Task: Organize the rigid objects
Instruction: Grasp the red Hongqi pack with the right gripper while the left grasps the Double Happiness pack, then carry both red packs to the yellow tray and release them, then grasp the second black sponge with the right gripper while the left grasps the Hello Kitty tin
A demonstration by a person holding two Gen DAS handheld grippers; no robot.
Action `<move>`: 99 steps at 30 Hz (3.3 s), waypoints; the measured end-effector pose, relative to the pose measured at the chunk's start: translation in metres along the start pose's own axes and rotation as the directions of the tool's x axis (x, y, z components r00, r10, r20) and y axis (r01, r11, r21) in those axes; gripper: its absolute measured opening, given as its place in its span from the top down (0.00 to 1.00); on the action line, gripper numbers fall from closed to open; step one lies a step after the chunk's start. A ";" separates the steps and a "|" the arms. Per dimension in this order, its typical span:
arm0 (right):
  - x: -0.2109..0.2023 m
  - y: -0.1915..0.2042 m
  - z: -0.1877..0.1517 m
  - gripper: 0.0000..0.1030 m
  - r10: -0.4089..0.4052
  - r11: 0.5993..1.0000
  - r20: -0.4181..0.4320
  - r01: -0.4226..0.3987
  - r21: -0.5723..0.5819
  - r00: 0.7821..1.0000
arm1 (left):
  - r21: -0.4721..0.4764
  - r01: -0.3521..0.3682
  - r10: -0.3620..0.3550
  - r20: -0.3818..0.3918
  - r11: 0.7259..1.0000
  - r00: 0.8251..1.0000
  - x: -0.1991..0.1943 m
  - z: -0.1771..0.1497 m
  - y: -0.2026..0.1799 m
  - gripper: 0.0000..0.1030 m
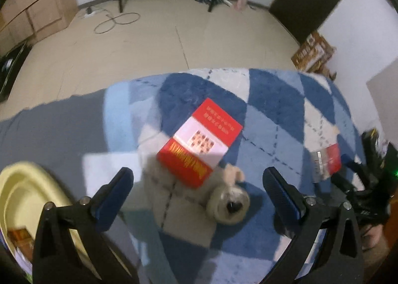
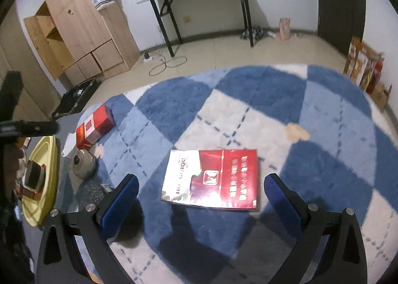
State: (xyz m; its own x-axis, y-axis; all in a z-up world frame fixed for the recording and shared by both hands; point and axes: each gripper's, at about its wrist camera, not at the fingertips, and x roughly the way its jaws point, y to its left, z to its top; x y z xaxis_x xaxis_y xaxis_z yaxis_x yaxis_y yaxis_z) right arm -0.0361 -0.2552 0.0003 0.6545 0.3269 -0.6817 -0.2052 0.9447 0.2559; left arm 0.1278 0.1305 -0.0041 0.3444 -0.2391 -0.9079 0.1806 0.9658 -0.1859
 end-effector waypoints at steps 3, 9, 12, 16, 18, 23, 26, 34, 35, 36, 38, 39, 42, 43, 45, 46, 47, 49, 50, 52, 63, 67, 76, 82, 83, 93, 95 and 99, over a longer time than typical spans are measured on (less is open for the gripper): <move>0.011 -0.004 0.009 0.00 -0.010 1.000 -0.020 0.011 0.029 1.000 | 0.132 -0.050 0.053 -0.015 0.990 0.998 0.024 0.005 -0.015 0.00; 0.029 -0.004 0.008 0.00 -0.107 0.994 -0.093 0.109 0.020 0.990 | 0.197 -0.085 0.096 -0.049 0.977 0.994 0.058 0.012 -0.015 0.01; 0.044 -0.003 0.010 0.00 -0.114 0.993 -0.101 0.116 0.019 0.988 | 0.199 -0.100 0.109 -0.033 0.975 0.994 0.063 0.012 -0.011 0.14; 0.049 -0.002 0.011 0.11 -0.127 0.992 -0.080 0.126 -0.008 0.989 | 0.176 -0.115 0.113 0.021 0.978 0.993 0.057 0.006 -0.007 0.36; 0.050 0.001 0.009 0.12 -0.125 0.992 -0.062 0.123 -0.034 0.990 | 0.153 -0.124 0.117 0.056 0.980 0.992 0.049 0.002 -0.003 0.42; 0.030 -0.016 0.003 0.12 -0.023 0.999 0.016 0.022 0.028 1.000 | -0.042 0.015 -0.008 0.167 0.999 0.986 -0.016 -0.013 0.020 0.43; 0.003 -0.019 0.012 0.12 0.009 1.000 0.081 -0.011 0.020 0.997 | -0.122 0.071 -0.039 0.244 0.990 0.969 -0.076 -0.033 0.031 0.43; -0.060 0.043 0.027 0.12 0.209 0.970 0.119 -0.190 -0.152 0.971 | -0.274 0.045 0.047 0.323 0.961 0.945 -0.217 -0.113 0.092 0.43; -0.060 0.062 0.027 0.12 0.241 0.956 0.099 -0.218 -0.196 0.966 | -0.287 0.026 0.071 0.324 0.958 0.944 -0.227 -0.122 0.099 0.43; -0.060 0.078 0.027 0.12 0.255 0.944 0.078 -0.230 -0.238 0.964 | -0.306 -0.001 0.105 0.324 0.952 0.940 -0.239 -0.133 0.110 0.43; -0.055 0.120 0.029 0.12 0.276 0.913 0.033 -0.251 -0.321 0.961 | -0.345 -0.025 0.146 0.329 0.938 0.933 -0.256 -0.155 0.127 0.43; -0.052 0.142 0.030 0.12 0.302 0.895 0.003 -0.283 -0.346 0.953 | -0.375 -0.019 0.154 0.333 0.927 0.930 -0.262 -0.169 0.138 0.43; -0.043 0.199 0.034 0.12 0.346 0.847 -0.069 -0.344 -0.406 0.936 | -0.445 -0.037 0.195 0.316 0.895 0.928 -0.269 -0.202 0.167 0.43; -0.040 0.220 0.033 0.12 0.355 0.828 -0.091 -0.359 -0.431 0.930 | -0.462 -0.045 0.206 0.305 0.886 0.930 -0.266 -0.210 0.174 0.43; -0.029 0.256 0.031 0.12 0.370 0.795 -0.141 -0.392 -0.463 0.918 | -0.488 -0.061 0.213 0.263 0.871 0.941 -0.253 -0.225 0.192 0.43; -0.020 0.273 0.029 0.12 0.378 0.781 -0.170 -0.412 -0.468 0.910 | -0.495 -0.054 0.196 0.239 0.867 0.951 -0.243 -0.227 0.201 0.43; -0.008 0.288 0.026 0.12 0.392 0.771 -0.209 -0.444 -0.457 0.896 | -0.498 -0.042 0.177 0.226 0.866 0.958 -0.235 -0.232 0.207 0.43; 0.014 0.309 0.021 0.12 0.390 0.770 -0.268 -0.471 -0.431 0.881 | -0.490 -0.045 0.158 0.192 0.870 0.969 -0.207 -0.230 0.217 0.43; 0.024 0.320 0.018 0.12 0.371 0.769 -0.281 -0.462 -0.442 0.885 | -0.492 -0.048 0.153 0.174 0.869 0.973 -0.195 -0.227 0.221 0.43; 0.043 0.339 0.021 0.12 0.343 0.756 -0.291 -0.446 -0.479 0.893 | -0.513 -0.024 0.121 0.156 0.858 0.980 -0.171 -0.224 0.228 0.43; 0.147 0.443 0.031 0.11 0.208 0.699 -0.400 -0.422 -0.577 0.893 | -0.498 -0.008 0.112 0.180 0.867 0.977 -0.124 -0.209 0.242 0.33; 0.159 0.446 0.028 0.06 0.196 0.707 -0.420 -0.425 -0.565 0.886 | -0.507 0.069 0.077 0.262 0.859 0.962 -0.143 -0.217 0.235 0.08; 0.034 0.281 0.058 0.00 0.356 0.874 -0.091 -0.366 -0.319 0.930 | -0.296 0.144 -0.035 0.345 0.944 0.938 -0.198 -0.178 0.137 0.00; -0.022 0.138 0.024 0.00 0.095 0.948 0.013 -0.087 -0.308 0.995 | -0.099 0.206 -0.167 0.308 0.974 0.936 -0.159 -0.114 0.029 0.00; -0.025 0.122 0.017 0.00 0.065 0.951 0.009 -0.059 -0.304 0.998 | -0.059 0.193 -0.170 0.275 0.979 0.946 -0.137 -0.101 0.010 0.00; 0.015 0.083 -0.017 0.00 0.092 0.940 -0.061 -0.107 -0.322 0.994 | 0.124 0.015 -0.024 0.073 0.992 0.997 0.016 -0.071 -0.030 0.01; 0.032 0.083 -0.018 0.00 0.091 0.934 -0.072 -0.111 -0.340 0.993 | 0.133 0.005 -0.013 0.062 0.991 0.998 0.033 -0.070 -0.033 0.01; 0.067 0.080 -0.022 0.00 0.098 0.927 -0.072 -0.117 -0.357 0.993 | 0.143 -0.075 0.054 0.146 0.987 0.988 0.050 -0.064 -0.036 0.03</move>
State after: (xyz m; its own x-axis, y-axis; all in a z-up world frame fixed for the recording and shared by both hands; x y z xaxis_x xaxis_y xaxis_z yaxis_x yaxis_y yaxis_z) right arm -0.0247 -0.1571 -0.0406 0.5770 0.4186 -0.7013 -0.5267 0.8470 0.0722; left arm 0.0798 0.0898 -0.0671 0.4846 -0.1983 -0.8520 0.2839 0.9569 -0.0612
